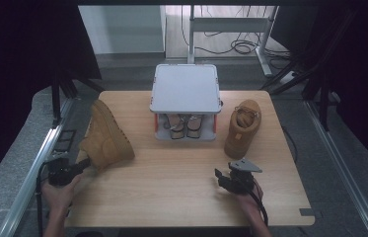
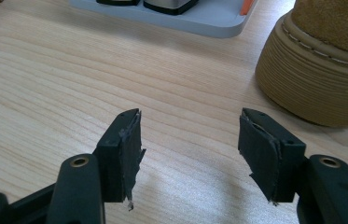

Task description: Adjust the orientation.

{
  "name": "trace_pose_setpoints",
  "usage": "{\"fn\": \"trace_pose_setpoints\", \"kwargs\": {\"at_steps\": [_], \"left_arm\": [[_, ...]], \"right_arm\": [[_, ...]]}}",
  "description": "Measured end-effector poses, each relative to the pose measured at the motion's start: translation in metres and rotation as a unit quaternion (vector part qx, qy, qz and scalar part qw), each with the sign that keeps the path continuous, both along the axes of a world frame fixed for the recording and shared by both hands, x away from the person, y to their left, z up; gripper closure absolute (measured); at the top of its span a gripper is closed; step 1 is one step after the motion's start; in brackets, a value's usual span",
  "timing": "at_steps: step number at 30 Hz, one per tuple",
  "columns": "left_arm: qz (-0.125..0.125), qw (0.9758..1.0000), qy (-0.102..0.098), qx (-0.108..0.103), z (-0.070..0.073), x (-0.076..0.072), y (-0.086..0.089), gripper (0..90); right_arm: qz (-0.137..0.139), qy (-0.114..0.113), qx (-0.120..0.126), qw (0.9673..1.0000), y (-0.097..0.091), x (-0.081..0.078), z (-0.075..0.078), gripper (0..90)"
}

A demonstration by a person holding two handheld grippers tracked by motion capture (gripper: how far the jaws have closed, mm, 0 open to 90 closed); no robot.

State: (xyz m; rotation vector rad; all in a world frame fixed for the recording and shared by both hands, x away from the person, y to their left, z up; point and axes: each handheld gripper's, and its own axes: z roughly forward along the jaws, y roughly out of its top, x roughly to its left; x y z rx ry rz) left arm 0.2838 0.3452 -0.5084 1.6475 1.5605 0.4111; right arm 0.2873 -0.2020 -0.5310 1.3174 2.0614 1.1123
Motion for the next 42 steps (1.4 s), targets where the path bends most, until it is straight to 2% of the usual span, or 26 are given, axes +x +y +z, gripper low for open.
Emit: {"fn": "trace_pose_setpoints", "kwargs": {"at_steps": [3,13,23,33,38,42], "left_arm": [[-0.002,1.0000,-0.002,-0.003,0.001,0.001,-0.001,89.7],[-0.008,0.9999,0.000,0.011,0.013,0.010,-0.008,89.9],[-0.030,0.9992,-0.014,0.021,0.036,0.027,-0.023,89.8],[-0.040,0.9988,-0.020,0.022,0.045,0.038,-0.033,89.8],[-0.052,0.9981,-0.021,0.026,0.049,0.048,-0.043,89.3],[-0.067,0.9969,-0.018,0.038,0.054,0.056,-0.056,89.1]], "right_arm": [[0.001,-0.002,0.000,1.0000,0.000,0.000,0.001,39.5],[-0.003,-0.004,0.002,1.0000,-0.002,0.000,0.002,39.7],[-0.005,-0.005,0.001,1.0000,-0.004,0.000,0.003,39.7],[-0.007,-0.008,0.001,0.9999,-0.005,0.000,0.004,39.7],[-0.010,-0.008,0.003,0.9999,-0.007,0.000,0.005,39.7],[-0.009,-0.009,0.002,0.9999,-0.007,0.000,0.005,39.7]]}}
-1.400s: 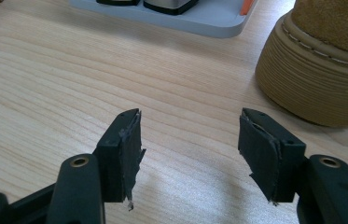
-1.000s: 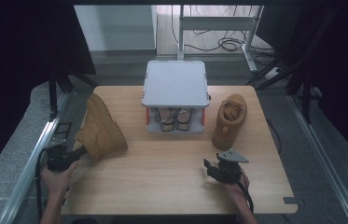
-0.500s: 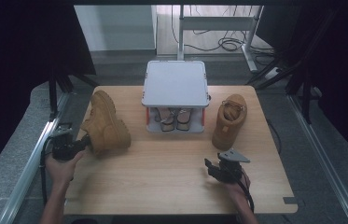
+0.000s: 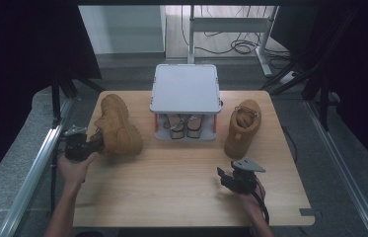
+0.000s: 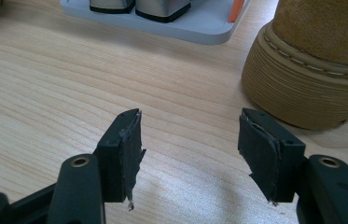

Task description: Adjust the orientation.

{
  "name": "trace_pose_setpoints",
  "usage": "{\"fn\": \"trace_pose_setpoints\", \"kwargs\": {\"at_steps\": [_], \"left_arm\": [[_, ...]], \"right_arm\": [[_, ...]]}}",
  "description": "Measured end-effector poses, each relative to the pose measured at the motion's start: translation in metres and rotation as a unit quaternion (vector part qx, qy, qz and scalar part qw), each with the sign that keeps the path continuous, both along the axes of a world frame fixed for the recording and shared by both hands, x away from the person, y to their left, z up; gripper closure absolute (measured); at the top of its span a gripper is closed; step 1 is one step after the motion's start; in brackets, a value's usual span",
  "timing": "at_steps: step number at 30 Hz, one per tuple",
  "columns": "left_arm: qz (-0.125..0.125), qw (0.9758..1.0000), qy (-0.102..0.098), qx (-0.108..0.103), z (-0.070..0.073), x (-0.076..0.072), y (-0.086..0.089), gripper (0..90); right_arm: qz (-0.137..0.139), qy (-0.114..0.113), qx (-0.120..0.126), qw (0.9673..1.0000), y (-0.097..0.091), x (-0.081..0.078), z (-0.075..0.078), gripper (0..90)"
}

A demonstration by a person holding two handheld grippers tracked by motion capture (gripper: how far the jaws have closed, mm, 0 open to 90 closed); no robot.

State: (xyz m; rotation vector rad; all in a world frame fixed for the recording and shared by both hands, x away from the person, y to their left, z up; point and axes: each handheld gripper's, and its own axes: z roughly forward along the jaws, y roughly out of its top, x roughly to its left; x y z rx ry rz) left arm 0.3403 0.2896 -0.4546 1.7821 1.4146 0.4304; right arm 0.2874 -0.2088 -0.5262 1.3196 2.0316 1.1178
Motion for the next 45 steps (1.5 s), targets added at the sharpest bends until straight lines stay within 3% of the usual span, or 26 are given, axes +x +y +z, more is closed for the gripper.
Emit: {"fn": "trace_pose_setpoints", "kwargs": {"at_steps": [2,3,7,8,13,18,21,24,28,33,36,38,40,45], "left_arm": [[-0.006,1.0000,-0.003,-0.001,0.002,0.005,-0.005,89.2],[-0.011,0.9997,-0.008,-0.018,0.006,0.011,-0.009,89.5],[-0.019,0.9997,-0.004,0.018,0.014,0.028,-0.027,89.8],[-0.034,0.9992,-0.007,0.017,0.020,0.038,-0.038,89.8],[-0.053,0.9985,-0.008,0.014,0.033,0.057,-0.063,89.7],[-0.054,0.9983,-0.002,0.020,0.035,0.065,-0.071,88.5],[-0.055,0.9984,-0.007,0.014,0.036,0.061,-0.068,86.4],[-0.053,0.9983,-0.025,0.010,0.043,0.052,-0.062,83.4],[-0.064,0.9968,-0.047,-0.007,0.052,0.028,-0.053,80.6],[-0.077,0.9953,-0.057,-0.014,0.049,0.008,-0.055,83.6],[-0.084,0.9945,-0.060,-0.017,0.039,-0.007,-0.063,85.0],[-0.093,0.9940,-0.057,-0.006,0.025,-0.017,-0.077,86.4],[-0.095,0.9940,-0.054,-0.004,0.020,-0.019,-0.082,87.1],[-0.107,0.9938,-0.028,0.014,-0.013,-0.020,-0.109,87.3]], "right_arm": [[-0.001,0.000,0.001,1.0000,-0.001,0.000,0.000,39.7],[-0.001,-0.001,0.000,1.0000,-0.001,0.000,0.000,39.7],[-0.003,0.000,0.001,1.0000,-0.001,0.001,-0.001,39.7],[-0.001,0.001,-0.002,1.0000,-0.001,0.001,-0.002,39.6],[-0.002,-0.002,-0.004,1.0000,-0.002,0.000,-0.001,39.6],[-0.005,-0.001,-0.003,1.0000,-0.004,0.000,-0.002,39.6],[-0.004,0.000,-0.002,1.0000,-0.004,0.000,-0.002,39.6],[-0.003,0.000,-0.003,1.0000,-0.003,0.000,-0.002,39.6],[-0.002,-0.001,-0.004,1.0000,-0.001,0.000,-0.002,39.6],[-0.003,0.003,-0.002,1.0000,0.000,0.000,-0.003,39.6],[-0.002,0.004,-0.005,1.0000,0.001,0.000,-0.004,39.6],[-0.001,0.002,-0.004,1.0000,0.000,0.000,-0.003,39.6],[-0.002,0.001,-0.003,1.0000,0.000,0.000,-0.003,39.6],[-0.002,0.002,-0.004,1.0000,0.001,0.000,-0.003,39.6]]}}
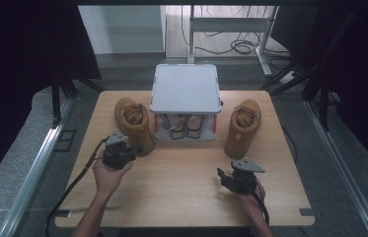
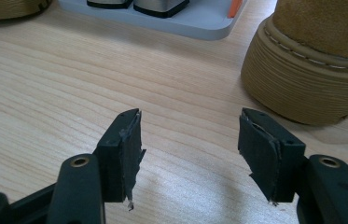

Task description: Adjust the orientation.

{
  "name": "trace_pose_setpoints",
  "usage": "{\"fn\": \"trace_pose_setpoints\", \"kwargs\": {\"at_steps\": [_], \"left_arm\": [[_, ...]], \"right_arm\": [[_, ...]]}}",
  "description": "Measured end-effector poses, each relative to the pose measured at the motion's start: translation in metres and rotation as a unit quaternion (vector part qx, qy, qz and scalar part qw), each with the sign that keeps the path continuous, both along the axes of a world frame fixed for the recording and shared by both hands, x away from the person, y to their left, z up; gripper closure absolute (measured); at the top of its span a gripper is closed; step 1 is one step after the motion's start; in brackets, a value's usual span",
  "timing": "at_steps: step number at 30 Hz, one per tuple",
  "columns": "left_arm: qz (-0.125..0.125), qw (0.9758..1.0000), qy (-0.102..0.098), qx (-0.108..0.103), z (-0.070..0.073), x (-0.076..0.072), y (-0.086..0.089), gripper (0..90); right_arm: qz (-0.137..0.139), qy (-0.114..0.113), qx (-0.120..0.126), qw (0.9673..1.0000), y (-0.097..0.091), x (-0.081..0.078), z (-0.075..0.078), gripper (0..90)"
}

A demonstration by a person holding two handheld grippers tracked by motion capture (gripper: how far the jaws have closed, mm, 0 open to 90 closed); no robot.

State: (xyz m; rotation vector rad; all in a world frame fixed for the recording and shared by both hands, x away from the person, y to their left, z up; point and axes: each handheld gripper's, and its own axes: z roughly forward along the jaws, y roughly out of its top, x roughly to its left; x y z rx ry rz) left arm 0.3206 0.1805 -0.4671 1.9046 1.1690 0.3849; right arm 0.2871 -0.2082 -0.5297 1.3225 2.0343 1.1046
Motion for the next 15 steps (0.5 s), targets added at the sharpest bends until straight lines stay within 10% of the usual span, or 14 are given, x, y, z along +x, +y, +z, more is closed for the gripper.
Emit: {"fn": "trace_pose_setpoints", "kwargs": {"at_steps": [15], "left_arm": [[0.008,0.9993,0.034,0.015,-0.043,0.018,-0.033,88.1]], "right_arm": [[0.003,0.004,-0.008,1.0000,0.002,0.000,-0.003,39.6]]}}
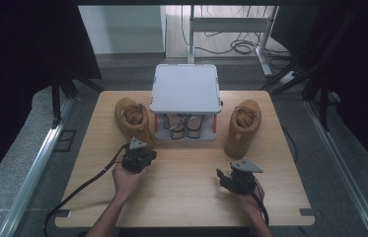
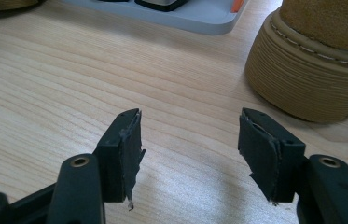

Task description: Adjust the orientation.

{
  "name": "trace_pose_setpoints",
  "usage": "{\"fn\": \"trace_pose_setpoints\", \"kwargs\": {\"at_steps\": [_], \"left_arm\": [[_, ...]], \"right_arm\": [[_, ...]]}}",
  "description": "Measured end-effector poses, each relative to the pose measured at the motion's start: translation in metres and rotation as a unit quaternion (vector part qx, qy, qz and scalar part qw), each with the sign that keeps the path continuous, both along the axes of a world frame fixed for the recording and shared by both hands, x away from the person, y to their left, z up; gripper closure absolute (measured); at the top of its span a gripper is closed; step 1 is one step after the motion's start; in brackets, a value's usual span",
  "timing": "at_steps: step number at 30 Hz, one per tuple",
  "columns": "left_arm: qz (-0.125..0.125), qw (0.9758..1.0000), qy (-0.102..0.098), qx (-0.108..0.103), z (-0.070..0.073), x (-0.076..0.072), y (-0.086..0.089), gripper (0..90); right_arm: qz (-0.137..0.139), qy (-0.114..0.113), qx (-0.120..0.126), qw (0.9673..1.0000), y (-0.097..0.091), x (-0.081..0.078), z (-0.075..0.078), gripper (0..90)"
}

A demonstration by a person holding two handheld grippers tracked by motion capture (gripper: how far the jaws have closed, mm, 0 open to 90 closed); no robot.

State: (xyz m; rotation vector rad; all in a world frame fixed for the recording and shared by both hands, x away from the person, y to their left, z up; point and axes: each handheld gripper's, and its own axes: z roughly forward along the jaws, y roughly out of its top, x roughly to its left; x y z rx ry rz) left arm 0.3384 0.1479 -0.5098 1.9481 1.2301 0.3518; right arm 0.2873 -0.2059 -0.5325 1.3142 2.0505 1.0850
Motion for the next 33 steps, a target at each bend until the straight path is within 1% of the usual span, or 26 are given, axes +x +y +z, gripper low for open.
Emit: {"fn": "trace_pose_setpoints", "kwargs": {"at_steps": [1,2,5,7,9,10,11,16,18,20,22,24,25,26,33], "left_arm": [[0.000,1.0000,0.000,0.000,0.000,0.000,0.000,88.3],[0.007,1.0000,-0.004,0.004,-0.001,0.003,-0.002,88.3],[0.010,0.9999,-0.007,0.004,-0.003,0.007,-0.004,89.1],[0.012,0.9998,-0.014,0.011,-0.003,0.010,-0.008,89.3],[0.015,0.9996,-0.016,0.015,-0.004,0.016,-0.015,89.6],[0.015,0.9996,-0.016,0.015,-0.004,0.016,-0.015,89.7],[0.020,0.9994,-0.022,0.020,-0.004,0.019,-0.018,89.7],[0.027,0.9991,-0.022,0.025,-0.006,0.025,-0.023,89.7],[0.037,0.9986,-0.025,0.028,-0.007,0.029,-0.025,89.8],[0.039,0.9985,-0.026,0.028,-0.007,0.030,-0.025,89.8],[0.046,0.9979,-0.031,0.033,-0.007,0.031,-0.026,89.8],[0.048,0.9978,-0.032,0.032,-0.006,0.032,-0.026,89.8],[0.054,0.9974,-0.037,0.031,-0.006,0.032,-0.026,89.8],[0.055,0.9973,-0.038,0.029,-0.005,0.033,-0.025,89.8],[0.064,0.9968,-0.041,0.025,-0.004,0.037,-0.023,89.9]], "right_arm": [[0.000,0.000,0.000,1.0000,0.000,0.000,0.000,39.6],[0.001,0.000,-0.001,1.0000,0.000,0.000,0.000,39.6],[0.002,0.000,-0.001,1.0000,0.001,0.000,0.000,39.6],[0.002,0.001,0.000,1.0000,0.001,0.000,-0.001,39.6],[0.004,0.001,-0.002,1.0000,0.002,0.000,-0.001,39.6],[0.004,0.001,-0.002,1.0000,0.002,0.000,-0.001,39.6],[0.003,0.001,-0.001,1.0000,0.002,0.000,-0.001,39.6],[0.004,0.002,-0.003,1.0000,0.003,0.000,-0.002,39.6],[0.005,0.002,-0.003,1.0000,0.003,-0.001,-0.001,39.6],[0.006,0.001,-0.004,1.0000,0.004,-0.001,-0.001,39.6],[0.007,0.000,-0.005,1.0000,0.004,-0.001,-0.002,39.6],[0.007,0.000,-0.005,1.0000,0.004,-0.001,-0.002,39.6],[0.006,0.001,-0.005,1.0000,0.004,-0.001,-0.002,39.6],[0.006,0.001,-0.005,1.0000,0.003,-0.001,-0.002,39.7],[0.004,0.001,-0.006,1.0000,0.003,-0.001,-0.001,39.6]]}}
